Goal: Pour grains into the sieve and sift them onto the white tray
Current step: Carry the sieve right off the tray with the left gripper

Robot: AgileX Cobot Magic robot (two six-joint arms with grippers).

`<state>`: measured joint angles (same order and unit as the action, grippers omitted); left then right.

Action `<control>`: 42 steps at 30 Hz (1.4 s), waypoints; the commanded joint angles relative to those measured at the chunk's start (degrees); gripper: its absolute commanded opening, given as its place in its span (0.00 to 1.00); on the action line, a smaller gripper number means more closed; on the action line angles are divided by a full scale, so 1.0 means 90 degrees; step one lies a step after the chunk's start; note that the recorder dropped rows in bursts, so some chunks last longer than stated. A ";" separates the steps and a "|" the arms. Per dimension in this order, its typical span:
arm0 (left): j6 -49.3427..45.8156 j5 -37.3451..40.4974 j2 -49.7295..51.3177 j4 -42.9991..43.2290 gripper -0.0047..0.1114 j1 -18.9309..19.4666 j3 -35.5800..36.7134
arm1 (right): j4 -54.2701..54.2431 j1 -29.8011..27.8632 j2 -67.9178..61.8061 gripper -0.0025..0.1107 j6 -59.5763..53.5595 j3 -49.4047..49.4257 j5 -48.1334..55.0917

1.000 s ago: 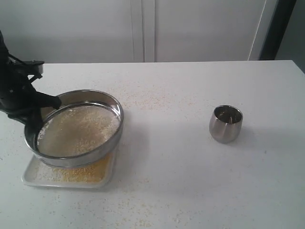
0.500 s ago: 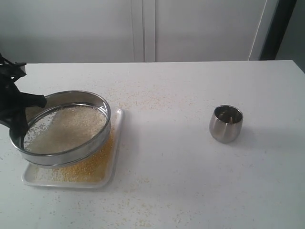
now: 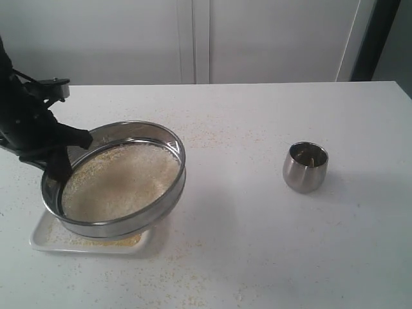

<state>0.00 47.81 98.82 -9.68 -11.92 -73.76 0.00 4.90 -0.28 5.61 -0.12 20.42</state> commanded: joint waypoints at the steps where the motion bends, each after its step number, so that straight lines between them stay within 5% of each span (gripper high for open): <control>1: 0.0000 0.0066 -0.0197 -0.0243 0.04 -0.0459 0.0014 | 0.0000 -0.0042 0.0032 0.02 0.0029 0.0014 -0.0088; 19: 0.0355 -0.0082 -0.0037 -0.0153 0.04 -0.1937 -0.0021 | 0.0000 -0.0042 0.0032 0.02 0.0029 0.0014 -0.0088; 42: 0.0600 0.0082 0.1108 -0.0048 0.04 -0.2704 -0.1543 | 0.0000 -0.0042 0.0032 0.02 0.0029 0.0014 -0.0088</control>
<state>4.87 47.14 108.21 -8.29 -35.54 -85.57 0.00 4.90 -0.28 5.61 -0.12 20.42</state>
